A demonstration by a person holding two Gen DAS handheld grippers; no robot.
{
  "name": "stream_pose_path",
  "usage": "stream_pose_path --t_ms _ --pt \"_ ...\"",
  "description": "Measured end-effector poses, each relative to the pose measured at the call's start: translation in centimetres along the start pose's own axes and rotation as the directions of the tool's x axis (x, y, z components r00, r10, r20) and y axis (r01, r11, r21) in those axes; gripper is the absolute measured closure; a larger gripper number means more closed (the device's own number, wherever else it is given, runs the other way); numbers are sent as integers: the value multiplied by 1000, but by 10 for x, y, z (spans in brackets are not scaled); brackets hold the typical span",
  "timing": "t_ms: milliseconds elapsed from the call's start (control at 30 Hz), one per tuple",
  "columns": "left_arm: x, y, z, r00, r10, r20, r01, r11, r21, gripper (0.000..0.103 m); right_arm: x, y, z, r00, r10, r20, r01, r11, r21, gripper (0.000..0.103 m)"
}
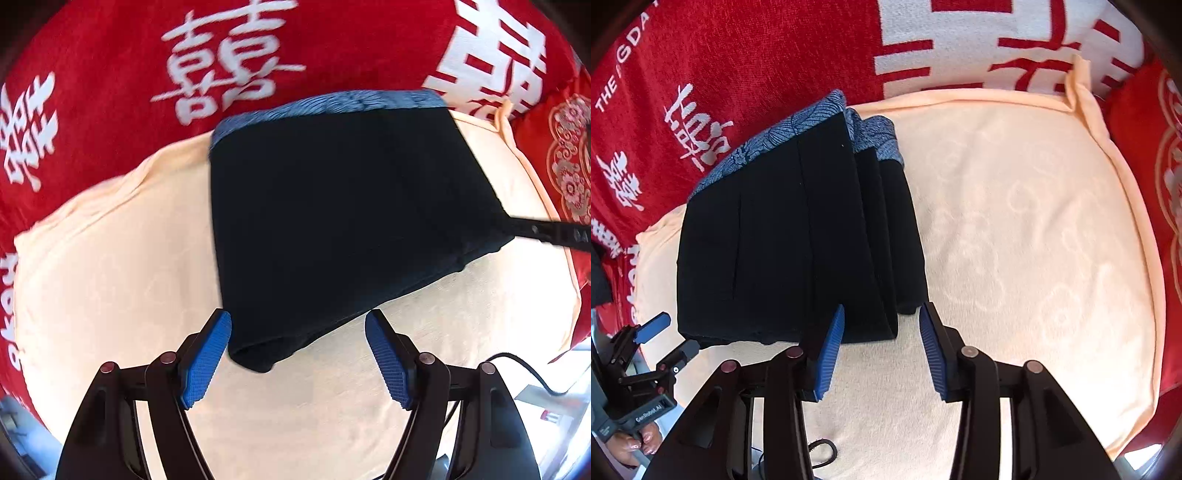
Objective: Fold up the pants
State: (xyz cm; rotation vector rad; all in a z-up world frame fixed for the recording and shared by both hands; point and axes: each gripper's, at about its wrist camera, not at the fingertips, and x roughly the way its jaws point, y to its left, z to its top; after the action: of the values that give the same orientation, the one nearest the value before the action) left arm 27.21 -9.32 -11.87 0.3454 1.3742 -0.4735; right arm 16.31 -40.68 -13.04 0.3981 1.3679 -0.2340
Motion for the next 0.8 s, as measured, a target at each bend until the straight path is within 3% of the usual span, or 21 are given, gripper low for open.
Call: stream_pose_path --t_ms 100,200,300,400,600,700,800 --pt "-1 13 -2 1000 -4 -14 4 1000 -28 27 -1 5 -16 996 -85 -7 85 996 -11 46" --pt "-4 25 -4 1000 -6 -24 5 999 -48 27 3 15 -35 987 -160 -35 159 987 -23 46" --pt "-8 38 -5 1000 -14 -16 13 998 -60 27 -1 21 -52 990 -132 -41 133 991 3 45" --pt "-11 49 -6 1000 -16 -9 16 998 -64 27 -3 36 -61 993 -112 -40 113 994 10 36" --pt "-18 65 -7 999 -32 -3 31 998 -61 27 -7 66 -72 997 -79 -26 80 997 12 35" --pt "-20 72 -8 999 -39 8 39 997 -64 1 -9 77 -78 998 -66 -20 66 998 11 34" --pt "-20 74 -9 999 -45 7 45 997 -55 1 -14 88 -83 998 -55 -11 55 998 4 30"
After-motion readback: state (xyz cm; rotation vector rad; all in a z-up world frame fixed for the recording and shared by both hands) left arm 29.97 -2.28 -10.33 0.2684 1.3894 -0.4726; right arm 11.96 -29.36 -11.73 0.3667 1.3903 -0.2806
